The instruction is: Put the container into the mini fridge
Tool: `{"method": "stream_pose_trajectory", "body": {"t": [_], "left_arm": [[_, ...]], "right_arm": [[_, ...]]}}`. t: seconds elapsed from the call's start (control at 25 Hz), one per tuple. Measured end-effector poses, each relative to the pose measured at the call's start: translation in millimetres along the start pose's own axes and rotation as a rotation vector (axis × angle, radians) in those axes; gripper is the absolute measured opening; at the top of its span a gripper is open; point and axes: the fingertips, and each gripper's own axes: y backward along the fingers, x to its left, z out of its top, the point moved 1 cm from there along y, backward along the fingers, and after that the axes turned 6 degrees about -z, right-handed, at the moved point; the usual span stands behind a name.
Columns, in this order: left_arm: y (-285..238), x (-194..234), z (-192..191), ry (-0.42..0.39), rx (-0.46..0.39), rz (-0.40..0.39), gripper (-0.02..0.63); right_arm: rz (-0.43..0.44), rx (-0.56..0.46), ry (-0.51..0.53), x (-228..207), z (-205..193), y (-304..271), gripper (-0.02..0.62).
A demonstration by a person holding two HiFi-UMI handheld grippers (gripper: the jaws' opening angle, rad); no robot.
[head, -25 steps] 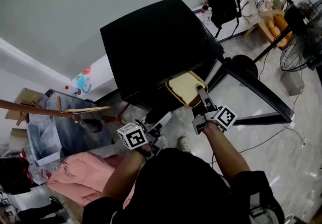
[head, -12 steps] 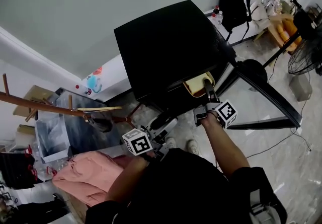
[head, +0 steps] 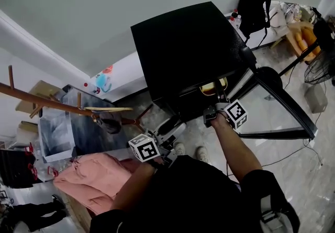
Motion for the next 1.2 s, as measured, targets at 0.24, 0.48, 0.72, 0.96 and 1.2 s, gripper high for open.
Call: {"method": "stream_pose_trajectory", "body": {"t": [0.24,0.48,0.72,0.96,1.2], "left_arm": [[-1.1,-4.9,-2.4,0.020,-0.022,0.003,0.291],[-6.6,-6.8,-3.8,0.021,-0.041,-0.005,0.291],[-18.1,-3.6,-4.3,-0.038,-0.029,0.000,0.291],[-31.6,-4.0,-8.5,-0.136,0.020,0.028,0.291],[-27.0,-6.6,-13.8,-0.139,0.022,0.045,0.291]], "right_arm": [[0.033,0.089,0.066,4.9,-4.5,-4.1,0.314],[0.046,0.135,0.125,1.8,-3.1,18.2,0.321],[0.050,0.192,0.351,5.0,-8.3,47.7,0.319],[0.052,0.188,0.837,19.4,-17.4,57.9,0.281],[0.013,0.180,1.161,10.4,-14.1,53.7,0.225]]}}
